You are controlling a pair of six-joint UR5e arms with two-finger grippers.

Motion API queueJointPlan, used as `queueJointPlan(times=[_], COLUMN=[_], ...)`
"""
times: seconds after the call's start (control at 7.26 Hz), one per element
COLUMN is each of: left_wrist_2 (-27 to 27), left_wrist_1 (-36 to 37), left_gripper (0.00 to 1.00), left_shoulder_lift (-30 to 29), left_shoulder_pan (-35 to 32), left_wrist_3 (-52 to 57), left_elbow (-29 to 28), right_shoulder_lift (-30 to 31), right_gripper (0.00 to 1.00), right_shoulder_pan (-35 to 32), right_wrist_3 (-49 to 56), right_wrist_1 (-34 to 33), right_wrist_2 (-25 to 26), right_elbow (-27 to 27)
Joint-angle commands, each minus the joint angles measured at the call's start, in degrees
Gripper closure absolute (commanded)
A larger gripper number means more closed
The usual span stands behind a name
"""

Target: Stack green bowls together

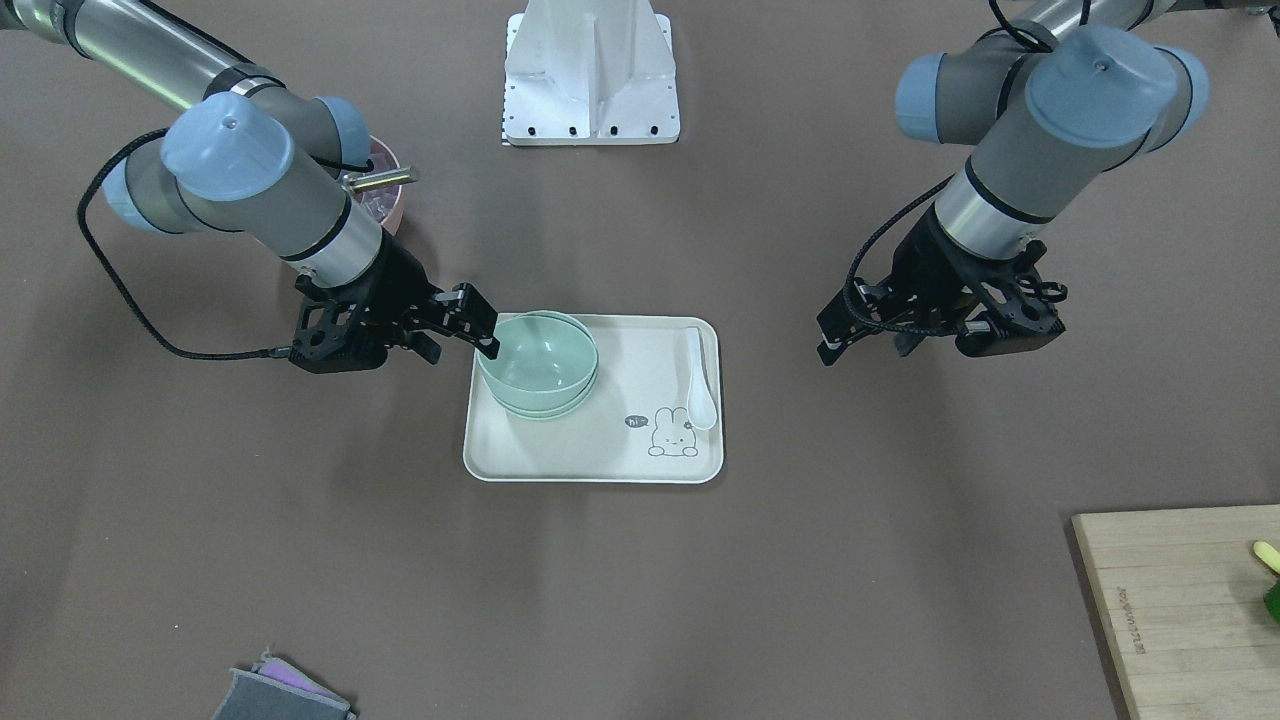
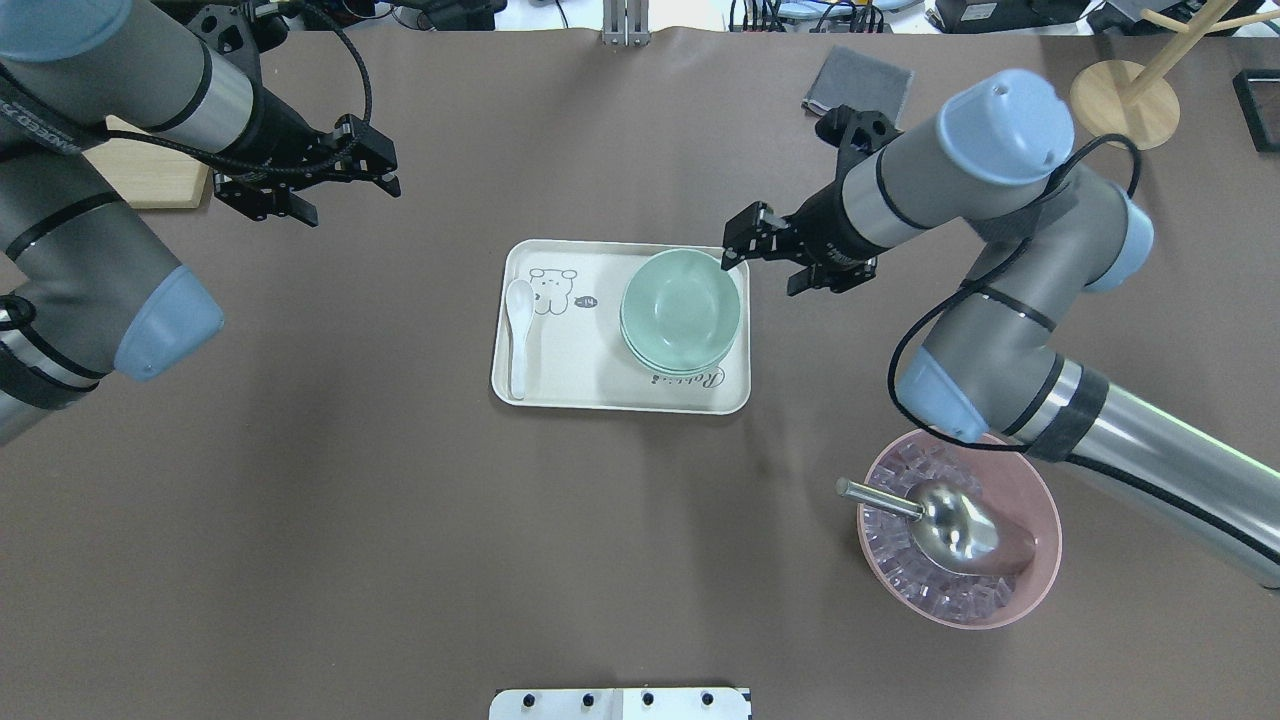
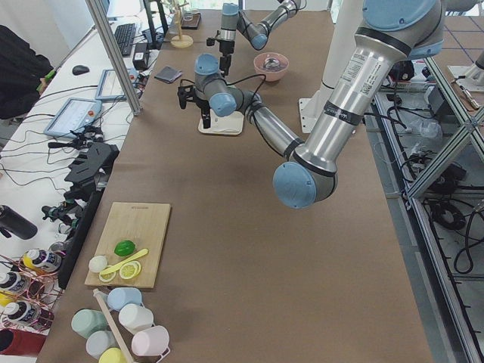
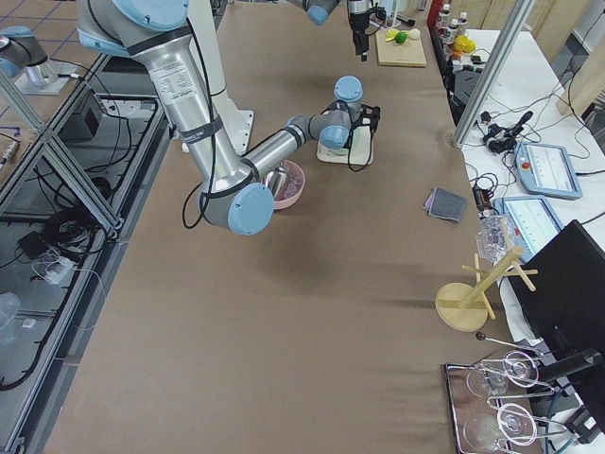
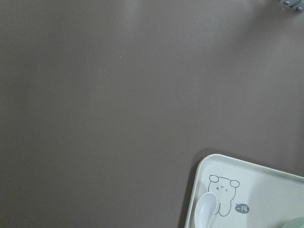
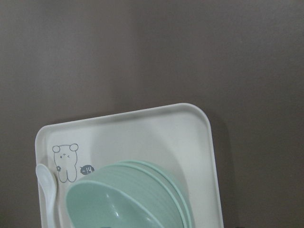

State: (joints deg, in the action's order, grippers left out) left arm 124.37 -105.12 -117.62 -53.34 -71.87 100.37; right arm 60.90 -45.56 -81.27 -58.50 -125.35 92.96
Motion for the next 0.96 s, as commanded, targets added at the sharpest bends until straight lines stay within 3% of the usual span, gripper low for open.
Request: queueJointPlan(times=[0.0,0.14,0.41,0.55,0.83], left_wrist_2=[-0.8,-1.1,-3.6,-6.5,-5.3], left_wrist_1=[-0.1,0.3,9.0,10.2,14.4], left_gripper=[0.02,0.02,0.02,0.02,0.02], left_shoulder_lift=[1.1,2.0,6.3,8.4,11.1], left_shoulder_pan=[-0.7,-2.9,-9.2,-11.2,-13.8], left_wrist_3=[0.2,6.4,22.7,29.6,32.7], left_elbow=[1.1,1.0,1.4,1.6,2.6], right_shoulder_lift=[2.7,4.1,7.9,10.0,11.8], right_gripper=[0.0,0.0,0.0,0.0,0.0], right_shoulder_pan=[-7.9,-10.9,-15.7,-18.2,-23.6], right_wrist_3=[0.7,5.3,26.0,39.6,63.1], right_wrist_1=[-8.0,-11.3,-23.5,-31.8,-48.2], right_wrist_2=[-5.9,-6.0,-4.4,0.0,5.9], right_elbow=[5.1,5.6,6.6,8.4,11.4])
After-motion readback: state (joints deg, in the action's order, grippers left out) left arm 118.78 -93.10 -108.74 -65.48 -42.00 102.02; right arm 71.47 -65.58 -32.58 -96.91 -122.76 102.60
